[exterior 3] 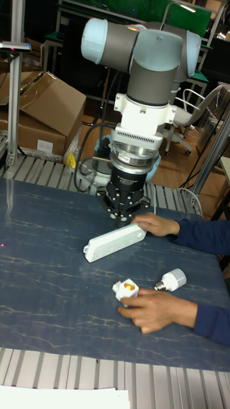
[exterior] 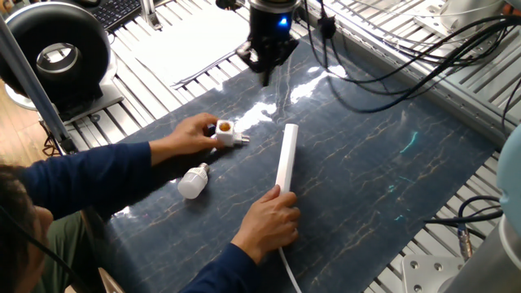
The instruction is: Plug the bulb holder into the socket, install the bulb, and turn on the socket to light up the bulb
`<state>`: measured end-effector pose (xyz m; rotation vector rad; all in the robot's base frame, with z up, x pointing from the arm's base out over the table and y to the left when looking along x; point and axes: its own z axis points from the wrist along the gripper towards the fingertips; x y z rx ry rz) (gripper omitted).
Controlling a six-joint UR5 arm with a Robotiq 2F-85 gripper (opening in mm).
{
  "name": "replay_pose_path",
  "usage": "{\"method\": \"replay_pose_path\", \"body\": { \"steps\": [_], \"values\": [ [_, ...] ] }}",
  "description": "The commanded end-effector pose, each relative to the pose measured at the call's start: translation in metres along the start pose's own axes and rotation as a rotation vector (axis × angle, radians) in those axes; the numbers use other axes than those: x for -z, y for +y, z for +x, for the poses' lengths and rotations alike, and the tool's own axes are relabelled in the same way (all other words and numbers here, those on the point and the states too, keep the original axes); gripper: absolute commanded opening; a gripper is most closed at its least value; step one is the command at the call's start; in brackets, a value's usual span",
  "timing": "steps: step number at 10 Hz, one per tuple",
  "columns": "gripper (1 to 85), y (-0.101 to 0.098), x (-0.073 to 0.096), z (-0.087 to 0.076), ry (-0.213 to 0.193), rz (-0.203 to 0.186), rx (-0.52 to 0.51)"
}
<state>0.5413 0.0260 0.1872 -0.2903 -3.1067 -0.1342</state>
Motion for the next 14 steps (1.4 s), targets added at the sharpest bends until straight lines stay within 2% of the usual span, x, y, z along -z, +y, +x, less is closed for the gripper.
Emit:
{"method": "replay_pose_path", "body": {
  "steps": [1, 2, 3, 4, 5, 6, 7, 8, 10, 12, 13, 14],
  "values": [
    [1.3, -0.061, 0.011, -0.023, -0.075, 0.245, 0.129],
    [1.3, -0.006, 0.003, -0.001, -0.001, 0.022, 0.025],
    [1.3, -0.010, 0.003, -0.012, -0.047, 0.037, 0.010],
    [1.3, 0.008, 0.006, -0.043, -0.163, -0.035, -0.041],
    [1.3, 0.016, 0.011, -0.066, -0.253, -0.070, -0.054],
    [1.3, 0.008, 0.005, -0.039, -0.147, -0.036, -0.026],
    [1.3, 0.002, 0.002, 0.011, 0.046, -0.007, -0.021],
    [1.3, -0.004, 0.003, 0.022, 0.085, 0.014, -0.022],
    [1.3, -0.001, 0.002, 0.014, 0.055, 0.001, 0.003],
    [1.3, -0.007, 0.001, 0.010, 0.041, 0.024, 0.059],
    [1.3, 0.000, 0.001, 0.008, 0.033, -0.001, 0.082],
    [1.3, -0.002, 0.000, 0.003, 0.015, 0.005, 0.127]
  ]
}}
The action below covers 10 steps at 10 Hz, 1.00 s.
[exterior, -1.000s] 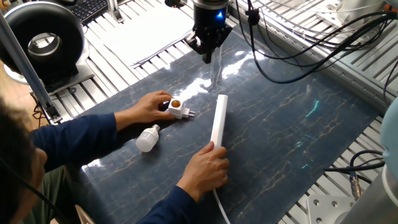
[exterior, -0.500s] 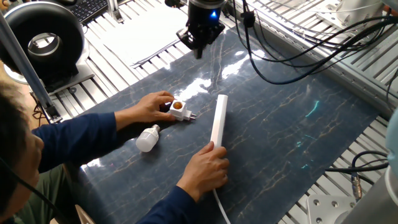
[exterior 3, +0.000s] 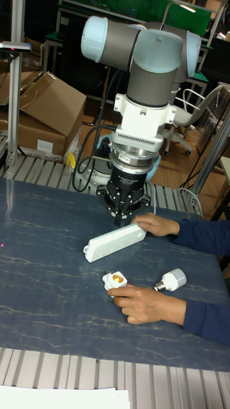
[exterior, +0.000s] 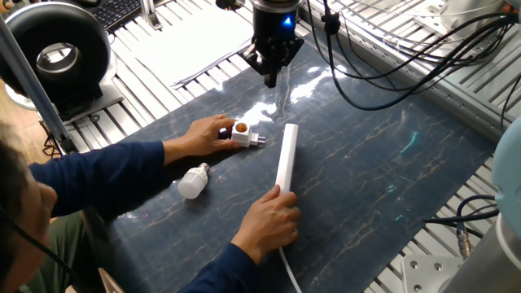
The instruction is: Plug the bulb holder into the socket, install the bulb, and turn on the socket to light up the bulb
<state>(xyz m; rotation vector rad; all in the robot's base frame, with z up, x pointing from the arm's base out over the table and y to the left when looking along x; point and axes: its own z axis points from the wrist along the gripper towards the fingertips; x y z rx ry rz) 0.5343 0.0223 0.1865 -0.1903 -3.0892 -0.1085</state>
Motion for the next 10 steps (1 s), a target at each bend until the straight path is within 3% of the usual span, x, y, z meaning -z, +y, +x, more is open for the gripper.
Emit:
{"method": "replay_pose_path", "body": {
  "steps": [1, 4, 5, 6, 7, 8, 9, 10],
  "values": [
    [1.3, 0.002, 0.000, -0.002, -0.004, -0.007, 0.068],
    [3.3, 0.000, -0.006, 0.001, 0.013, 0.001, 0.080],
    [12.0, 0.002, -0.009, -0.003, 0.002, -0.006, 0.098],
    [29.7, 0.003, -0.008, -0.010, -0.024, -0.005, 0.148],
    [38.0, -0.002, -0.005, -0.002, 0.024, 0.018, 0.170],
    [36.0, -0.001, 0.000, -0.011, 0.021, 0.039, 0.175],
    [38.3, 0.006, 0.002, -0.018, 0.007, 0.032, 0.188],
    [49.7, 0.009, 0.001, -0.027, -0.023, 0.029, 0.213]
  ]
}}
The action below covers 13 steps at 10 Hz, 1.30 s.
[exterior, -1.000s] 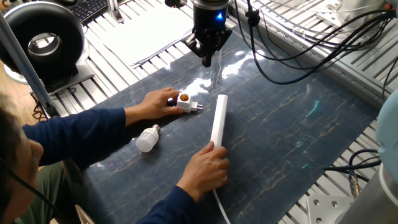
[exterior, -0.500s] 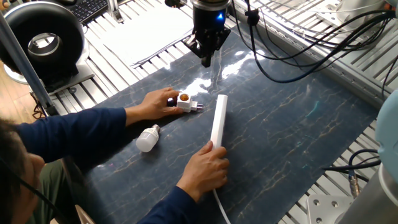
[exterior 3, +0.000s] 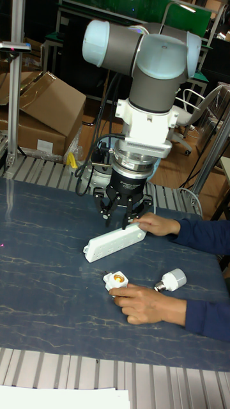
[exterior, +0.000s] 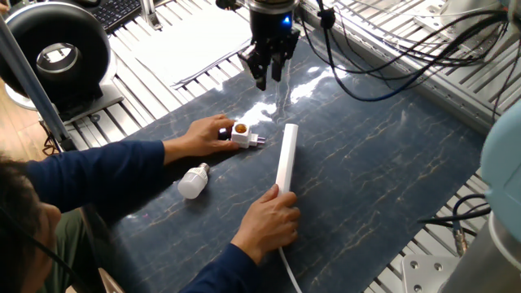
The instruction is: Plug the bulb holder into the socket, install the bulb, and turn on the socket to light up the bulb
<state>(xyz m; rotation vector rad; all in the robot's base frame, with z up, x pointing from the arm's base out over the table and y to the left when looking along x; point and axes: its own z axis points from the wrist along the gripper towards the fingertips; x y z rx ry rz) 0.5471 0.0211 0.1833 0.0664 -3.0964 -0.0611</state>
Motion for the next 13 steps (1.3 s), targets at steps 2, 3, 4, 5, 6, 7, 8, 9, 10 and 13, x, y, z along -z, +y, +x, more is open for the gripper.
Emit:
{"method": "replay_pose_path", "body": {
  "steps": [2, 3, 4, 5, 6, 7, 8, 9, 10, 13],
  "values": [
    [54.7, 0.008, -0.004, -0.045, -0.116, 0.002, 0.097],
    [50.7, 0.033, -0.006, -0.048, -0.115, -0.084, 0.072],
    [46.7, 0.040, -0.007, -0.050, -0.116, -0.106, 0.098],
    [45.0, 0.041, -0.006, -0.052, -0.112, -0.105, 0.109],
    [46.7, 0.036, -0.004, -0.056, -0.111, -0.080, 0.097],
    [45.0, 0.023, -0.003, -0.058, -0.100, -0.027, 0.118],
    [38.0, 0.010, -0.003, -0.059, -0.092, 0.024, 0.171],
    [23.3, 0.003, -0.003, -0.060, -0.085, 0.039, 0.192],
    [13.7, -0.010, -0.002, -0.057, -0.059, 0.062, 0.193],
    [6.3, -0.007, -0.001, -0.064, -0.084, 0.036, 0.200]
  ]
}}
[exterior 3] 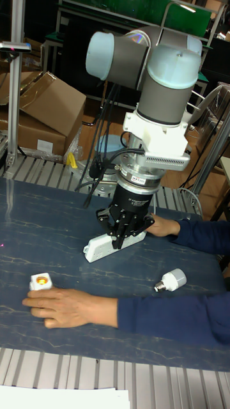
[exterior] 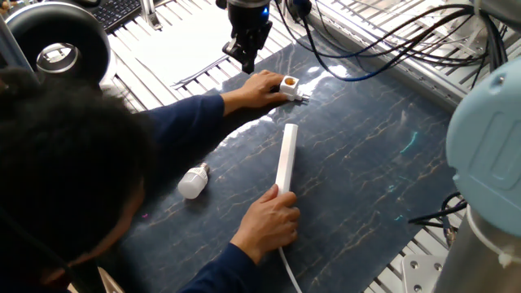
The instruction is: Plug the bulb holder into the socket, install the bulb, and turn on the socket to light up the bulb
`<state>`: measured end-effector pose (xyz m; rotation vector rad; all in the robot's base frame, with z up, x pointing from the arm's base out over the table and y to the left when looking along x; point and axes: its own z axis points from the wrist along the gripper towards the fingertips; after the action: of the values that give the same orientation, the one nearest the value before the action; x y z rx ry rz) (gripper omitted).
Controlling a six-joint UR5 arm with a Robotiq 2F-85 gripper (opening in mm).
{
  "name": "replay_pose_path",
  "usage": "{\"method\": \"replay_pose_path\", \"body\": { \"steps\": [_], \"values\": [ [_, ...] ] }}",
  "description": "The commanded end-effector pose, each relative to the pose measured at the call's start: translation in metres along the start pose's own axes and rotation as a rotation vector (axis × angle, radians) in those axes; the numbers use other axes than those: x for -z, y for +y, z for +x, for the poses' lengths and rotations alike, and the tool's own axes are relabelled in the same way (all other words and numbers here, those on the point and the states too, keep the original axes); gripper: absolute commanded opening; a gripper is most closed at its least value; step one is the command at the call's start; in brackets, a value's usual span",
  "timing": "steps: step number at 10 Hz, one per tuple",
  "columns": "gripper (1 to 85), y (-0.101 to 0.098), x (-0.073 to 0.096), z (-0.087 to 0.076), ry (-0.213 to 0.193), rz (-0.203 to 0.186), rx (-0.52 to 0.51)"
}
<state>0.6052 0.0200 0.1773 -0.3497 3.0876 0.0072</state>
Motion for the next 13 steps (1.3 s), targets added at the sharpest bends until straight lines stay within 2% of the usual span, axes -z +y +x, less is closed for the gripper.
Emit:
{"method": "replay_pose_path", "body": {
  "steps": [1, 2, 4, 5, 6, 7, 8, 9, 10, 11, 13],
  "values": [
    [1.3, -0.011, 0.004, -0.007, -0.007, -0.005, 0.005],
    [1.3, -0.024, 0.008, -0.008, 0.003, 0.012, 0.004],
    [12.7, -0.046, 0.015, -0.002, 0.049, 0.011, 0.018],
    [31.7, -0.063, 0.018, 0.009, 0.095, 0.004, 0.098],
    [39.3, -0.075, 0.015, 0.005, 0.077, 0.005, 0.112],
    [39.3, -0.084, 0.012, -0.003, 0.045, 0.002, 0.116],
    [41.3, -0.096, 0.012, -0.005, 0.038, 0.010, 0.124],
    [48.0, -0.106, 0.013, -0.006, 0.032, 0.000, 0.145],
    [52.7, -0.110, 0.009, -0.007, 0.019, -0.018, 0.166],
    [53.3, -0.116, 0.003, -0.011, -0.002, -0.021, 0.183],
    [56.7, -0.116, -0.008, -0.018, -0.024, -0.053, 0.200]
  ]
}}
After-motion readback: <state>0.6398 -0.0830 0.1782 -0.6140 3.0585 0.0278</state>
